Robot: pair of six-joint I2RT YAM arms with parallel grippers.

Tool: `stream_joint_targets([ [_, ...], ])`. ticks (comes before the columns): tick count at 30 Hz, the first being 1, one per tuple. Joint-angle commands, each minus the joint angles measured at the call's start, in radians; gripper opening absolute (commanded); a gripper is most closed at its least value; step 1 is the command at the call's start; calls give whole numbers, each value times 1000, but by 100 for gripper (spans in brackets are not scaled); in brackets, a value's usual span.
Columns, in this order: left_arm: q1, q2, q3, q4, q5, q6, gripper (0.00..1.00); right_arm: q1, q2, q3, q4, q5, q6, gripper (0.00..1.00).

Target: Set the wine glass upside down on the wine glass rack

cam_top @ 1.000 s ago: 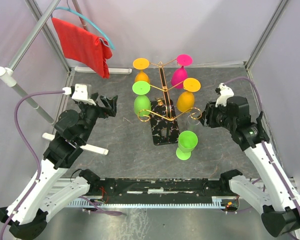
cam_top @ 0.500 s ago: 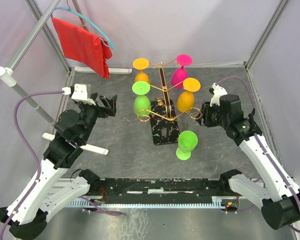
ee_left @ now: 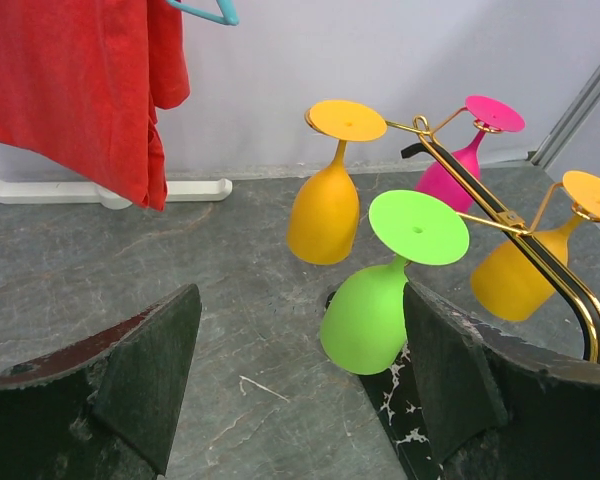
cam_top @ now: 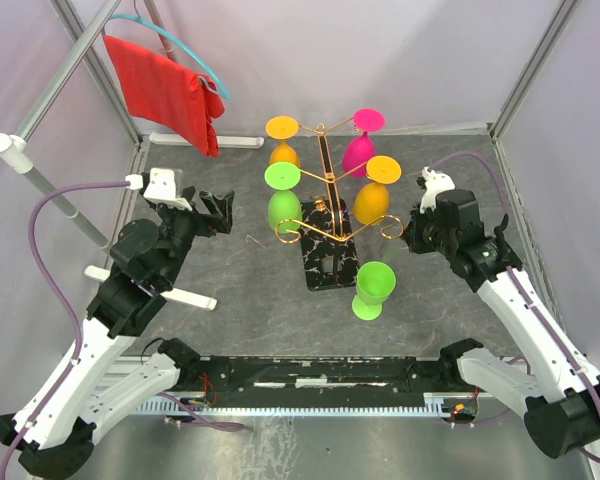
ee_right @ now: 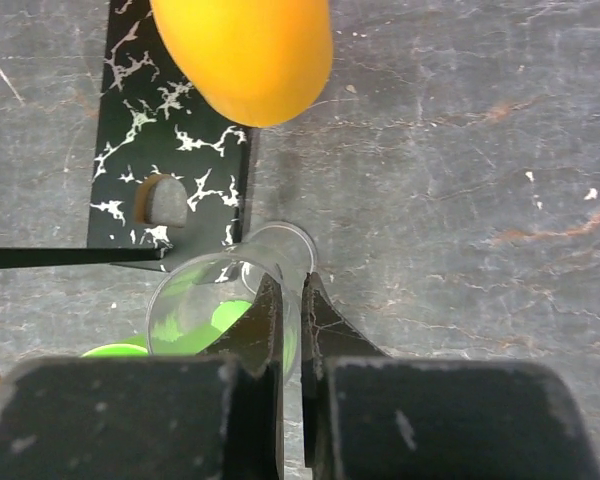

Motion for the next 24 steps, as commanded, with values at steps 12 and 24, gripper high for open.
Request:
stream_joint_targets([
  [12, 1, 89, 107, -114, -88, -370, 93, 5, -163, 164, -102, 458, -120, 0],
  [24, 0, 46, 125, -89, -99, -715, 95, 4, -298, 112, 484, 288, -377, 1],
])
